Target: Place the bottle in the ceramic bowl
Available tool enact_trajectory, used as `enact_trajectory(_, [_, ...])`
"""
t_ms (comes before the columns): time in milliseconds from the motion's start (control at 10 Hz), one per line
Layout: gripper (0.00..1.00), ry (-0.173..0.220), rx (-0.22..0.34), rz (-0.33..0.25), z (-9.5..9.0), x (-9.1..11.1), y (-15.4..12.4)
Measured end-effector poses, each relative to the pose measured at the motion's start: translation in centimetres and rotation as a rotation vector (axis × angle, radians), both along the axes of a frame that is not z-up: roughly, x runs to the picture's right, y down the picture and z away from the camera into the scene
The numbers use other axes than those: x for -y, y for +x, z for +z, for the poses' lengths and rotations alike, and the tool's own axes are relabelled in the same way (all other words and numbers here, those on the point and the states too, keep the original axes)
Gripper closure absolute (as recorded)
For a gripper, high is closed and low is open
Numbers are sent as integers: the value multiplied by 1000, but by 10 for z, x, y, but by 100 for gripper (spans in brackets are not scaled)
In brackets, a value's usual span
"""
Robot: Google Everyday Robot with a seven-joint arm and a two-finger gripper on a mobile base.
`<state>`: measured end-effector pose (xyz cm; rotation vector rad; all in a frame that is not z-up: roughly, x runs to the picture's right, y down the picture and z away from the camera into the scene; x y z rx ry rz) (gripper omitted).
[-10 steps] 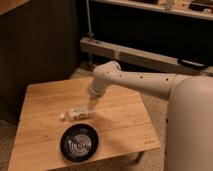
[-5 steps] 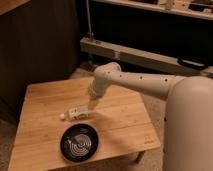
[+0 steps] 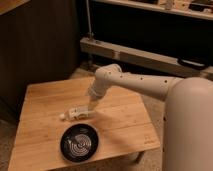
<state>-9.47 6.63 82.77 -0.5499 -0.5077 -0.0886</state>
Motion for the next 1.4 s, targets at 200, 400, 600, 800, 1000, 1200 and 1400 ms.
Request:
enact_trajectory(200, [35, -14, -1, -2, 3, -2, 0])
enact_trajectory(400, [35, -26, -1, -6, 6, -4, -1])
enact_trajectory(600, [35, -45, -1, -12, 9, -5, -3])
enact_trajectory(800, [35, -60, 0, -16, 12, -7, -3])
enact_trajectory(1000, [35, -78, 0, -22, 16, -11, -4])
enact_trajectory(1200, [35, -90, -3, -24, 20, -13, -4])
enact_trajectory(1400, [35, -98, -8, -25, 23, -15, -2])
